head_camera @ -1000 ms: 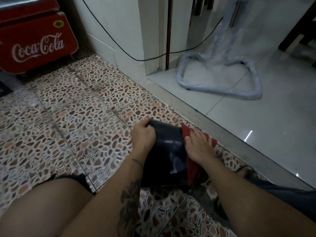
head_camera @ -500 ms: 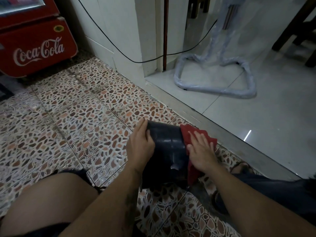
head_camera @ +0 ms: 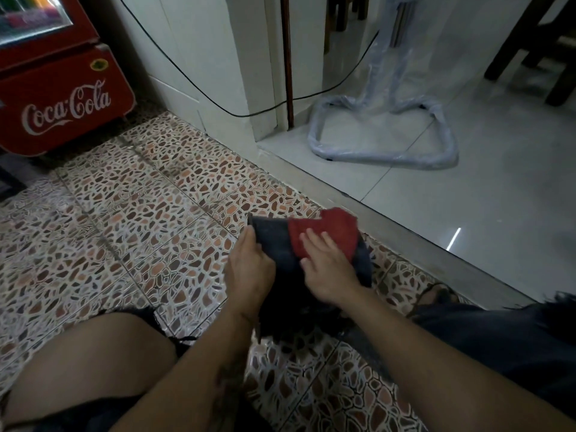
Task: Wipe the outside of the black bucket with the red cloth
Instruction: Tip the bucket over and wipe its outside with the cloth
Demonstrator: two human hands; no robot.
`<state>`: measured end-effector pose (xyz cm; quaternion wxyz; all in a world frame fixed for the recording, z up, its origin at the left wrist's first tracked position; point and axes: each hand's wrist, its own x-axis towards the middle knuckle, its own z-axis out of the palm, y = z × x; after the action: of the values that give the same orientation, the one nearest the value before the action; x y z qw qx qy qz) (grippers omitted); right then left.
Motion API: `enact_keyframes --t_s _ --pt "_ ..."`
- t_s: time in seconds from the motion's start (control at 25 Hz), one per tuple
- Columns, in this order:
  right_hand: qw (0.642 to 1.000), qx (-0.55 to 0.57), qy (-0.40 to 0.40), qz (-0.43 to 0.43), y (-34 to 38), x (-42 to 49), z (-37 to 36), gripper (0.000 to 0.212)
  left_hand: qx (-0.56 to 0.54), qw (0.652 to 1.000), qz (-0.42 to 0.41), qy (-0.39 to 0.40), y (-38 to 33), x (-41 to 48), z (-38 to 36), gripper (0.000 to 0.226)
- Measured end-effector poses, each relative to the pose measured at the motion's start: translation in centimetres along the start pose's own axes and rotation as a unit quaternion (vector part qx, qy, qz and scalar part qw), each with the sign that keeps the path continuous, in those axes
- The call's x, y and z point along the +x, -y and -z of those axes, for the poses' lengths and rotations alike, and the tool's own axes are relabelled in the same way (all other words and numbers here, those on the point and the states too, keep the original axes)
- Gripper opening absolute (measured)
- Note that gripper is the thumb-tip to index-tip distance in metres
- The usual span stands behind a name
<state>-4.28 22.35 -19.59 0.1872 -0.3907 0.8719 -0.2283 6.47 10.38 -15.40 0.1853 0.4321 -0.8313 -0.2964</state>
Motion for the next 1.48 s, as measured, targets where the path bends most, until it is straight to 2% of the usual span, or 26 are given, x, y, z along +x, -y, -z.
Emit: enact_keyframes --t_s 0.08,0.16,0.24,0.4,0.6,0.68,0.8,0.96,1.08,1.16,1.28,1.36,1.4,1.48 --pt "0.998 -0.024 0.015 0.063 1.2 -0.9 -0.6 0.065 0.020 0.998 0.057 -0.004 0.3 1.9 0.7 0.028" --pt "0.993 -0.084 0.018 0.078 0.5 -1.3 -0.9 0.067 0.038 0.997 0.068 -0.013 0.9 2.7 1.0 0.034" --pt "0.994 -0.110 0.013 0.025 -1.2 -1.3 -1.2 0.069 0.041 0.998 0.046 -0.003 1.4 2.5 0.7 0.039" --pt "0.991 -0.078 0.020 -0.103 -4.6 0.0 -0.8 0.073 0.001 0.999 0.029 0.018 2.4 2.0 -0.2 0.053" --pt "0.972 -0.066 0.027 -0.223 -4.9 3.4 0.0 0.073 -0.133 0.989 0.057 -0.019 2.5 2.4 -0.6 0.048" --pt "0.970 -0.059 0.035 -0.234 -3.6 4.9 0.1 0.069 -0.179 0.980 0.080 -0.029 2.5 2.6 -0.8 0.046" --pt "0.983 -0.065 0.037 -0.168 -0.3 6.7 -0.3 0.065 -0.204 0.974 0.095 -0.038 2.8 2.7 -1.2 0.045" --pt "0.999 -0.032 0.013 0.002 4.7 5.2 -3.1 0.067 -0.214 0.968 0.123 -0.051 3.2 3.1 -1.4 0.045" --pt "0.995 -0.025 -0.006 0.098 3.7 2.0 -3.8 0.065 -0.220 0.964 0.142 -0.046 3.2 3.5 -1.5 0.044" --pt "0.996 -0.044 -0.018 0.080 1.4 0.8 -3.1 0.063 -0.238 0.957 0.160 -0.038 2.8 3.8 -1.3 0.042" --pt "0.997 -0.061 -0.030 -0.036 -0.7 0.9 -1.9 0.060 -0.263 0.951 0.161 -0.030 2.5 4.3 -1.1 0.040" --pt "0.996 -0.052 -0.020 -0.076 -0.2 1.0 -1.6 0.060 -0.292 0.942 0.163 -0.026 2.4 4.2 -1.1 0.039" --pt "0.997 -0.040 -0.022 -0.063 0.4 0.8 -1.7 0.061 -0.307 0.937 0.164 -0.020 2.5 4.1 -1.2 0.039" --pt "0.999 -0.018 -0.033 0.022 2.0 0.2 -2.1 0.062 -0.323 0.933 0.158 -0.017 2.6 4.1 -1.3 0.039"
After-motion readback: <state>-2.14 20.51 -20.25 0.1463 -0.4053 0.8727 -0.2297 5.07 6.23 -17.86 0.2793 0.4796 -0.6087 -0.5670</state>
